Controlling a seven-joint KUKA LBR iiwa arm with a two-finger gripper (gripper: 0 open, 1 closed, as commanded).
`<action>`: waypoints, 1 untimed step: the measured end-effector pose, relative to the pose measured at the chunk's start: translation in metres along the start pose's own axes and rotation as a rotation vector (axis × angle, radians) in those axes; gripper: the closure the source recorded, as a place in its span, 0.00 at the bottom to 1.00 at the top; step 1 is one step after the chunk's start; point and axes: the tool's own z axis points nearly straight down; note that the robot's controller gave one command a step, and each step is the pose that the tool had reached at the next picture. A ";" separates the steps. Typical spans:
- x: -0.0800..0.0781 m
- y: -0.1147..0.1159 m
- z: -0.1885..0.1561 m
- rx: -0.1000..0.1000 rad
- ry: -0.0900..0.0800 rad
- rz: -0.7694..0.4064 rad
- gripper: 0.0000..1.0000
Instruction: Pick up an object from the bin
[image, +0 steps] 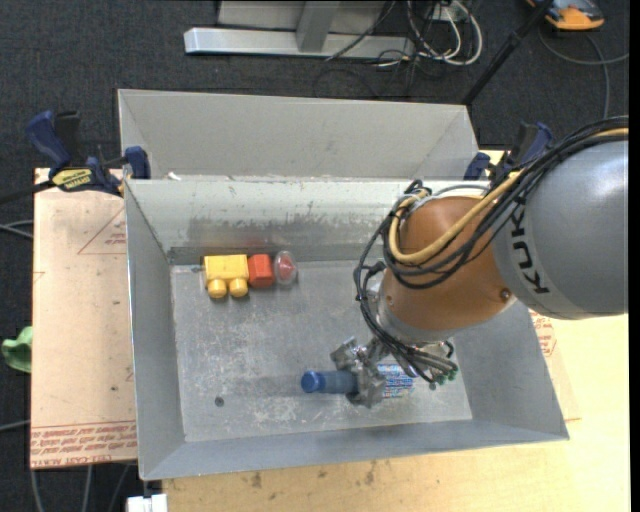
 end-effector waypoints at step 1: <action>-0.001 0.000 -0.021 -0.001 0.002 0.002 1.00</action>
Offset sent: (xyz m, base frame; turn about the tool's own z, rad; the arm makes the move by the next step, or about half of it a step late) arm 0.0000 0.0001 0.0207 0.0000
